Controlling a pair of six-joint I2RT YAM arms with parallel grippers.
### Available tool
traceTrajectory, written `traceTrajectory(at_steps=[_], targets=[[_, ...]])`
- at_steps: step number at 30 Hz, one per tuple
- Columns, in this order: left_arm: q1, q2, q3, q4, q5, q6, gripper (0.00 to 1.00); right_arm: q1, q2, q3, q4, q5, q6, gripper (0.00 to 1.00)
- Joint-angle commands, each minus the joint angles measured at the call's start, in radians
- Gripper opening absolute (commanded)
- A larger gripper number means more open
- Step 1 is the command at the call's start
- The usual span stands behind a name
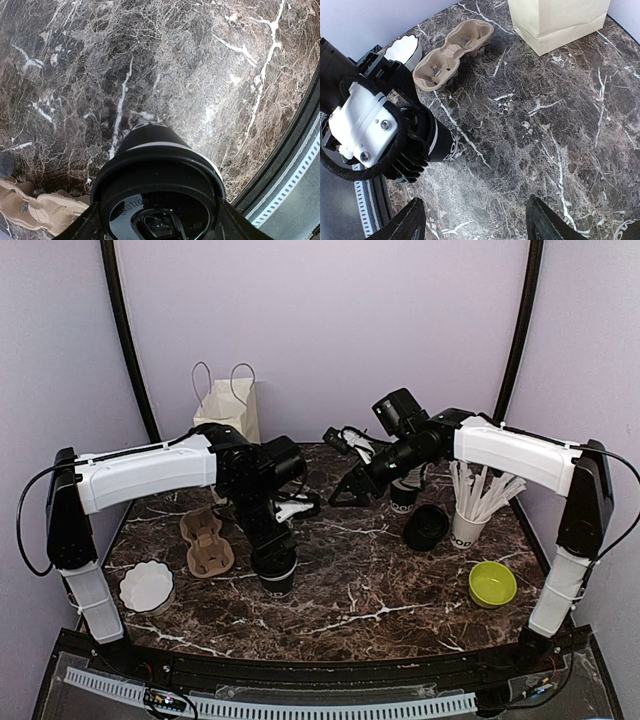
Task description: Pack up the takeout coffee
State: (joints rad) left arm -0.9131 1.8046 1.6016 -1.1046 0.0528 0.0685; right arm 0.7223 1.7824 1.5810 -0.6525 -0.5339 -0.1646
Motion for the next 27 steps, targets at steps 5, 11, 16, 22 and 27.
traceTrajectory(at_steps=[5, 11, 16, 22, 27], targets=[[-0.005, 0.013, -0.016, 0.025, 0.032, 0.013, 0.93, 0.012, -0.002, -0.001, 0.007, -0.002, -0.010, 0.69], [-0.005, -0.016, -0.015, 0.036, 0.022, 0.008, 0.99, 0.012, 0.000, 0.002, 0.005, -0.005, -0.009, 0.69], [-0.005, -0.041, -0.006, 0.033, 0.009, -0.003, 0.99, 0.012, 0.004, 0.012, -0.001, -0.009, -0.006, 0.69], [-0.006, -0.090, 0.014, 0.025, -0.007, -0.023, 0.99, 0.015, 0.004, 0.014, -0.005, -0.007, -0.006, 0.70], [-0.001, -0.182, 0.004, 0.059, -0.031, -0.052, 0.99, 0.015, -0.015, -0.004, 0.002, 0.018, 0.012, 0.70]])
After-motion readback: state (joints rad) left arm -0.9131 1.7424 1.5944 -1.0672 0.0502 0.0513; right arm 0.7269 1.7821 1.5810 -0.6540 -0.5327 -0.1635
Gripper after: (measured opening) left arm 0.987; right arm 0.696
